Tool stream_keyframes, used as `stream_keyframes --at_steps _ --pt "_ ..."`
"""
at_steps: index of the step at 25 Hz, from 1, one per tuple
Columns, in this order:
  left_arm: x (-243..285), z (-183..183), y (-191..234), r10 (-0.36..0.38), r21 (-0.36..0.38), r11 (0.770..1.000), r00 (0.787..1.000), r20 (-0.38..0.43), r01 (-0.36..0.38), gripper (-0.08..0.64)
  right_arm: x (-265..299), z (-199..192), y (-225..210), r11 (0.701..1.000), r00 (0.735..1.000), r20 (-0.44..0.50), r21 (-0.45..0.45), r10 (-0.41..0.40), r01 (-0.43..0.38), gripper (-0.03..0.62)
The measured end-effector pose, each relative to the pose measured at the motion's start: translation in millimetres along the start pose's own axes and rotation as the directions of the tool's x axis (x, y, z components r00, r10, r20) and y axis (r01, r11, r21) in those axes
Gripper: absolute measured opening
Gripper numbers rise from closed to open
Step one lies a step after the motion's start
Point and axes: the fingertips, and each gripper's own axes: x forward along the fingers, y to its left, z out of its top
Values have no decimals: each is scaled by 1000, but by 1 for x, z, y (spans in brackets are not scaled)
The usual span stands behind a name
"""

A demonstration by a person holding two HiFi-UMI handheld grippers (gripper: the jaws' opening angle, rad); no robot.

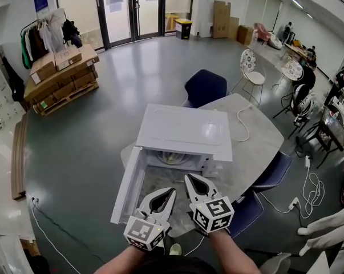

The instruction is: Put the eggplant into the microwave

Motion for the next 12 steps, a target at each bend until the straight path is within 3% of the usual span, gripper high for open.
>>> stream_keyframes --at_steps 12 --pt "1 14 -8 17 42 999 1000 9 -18 8 -19 11 12 1000 999 46 -9 6 -6 1"
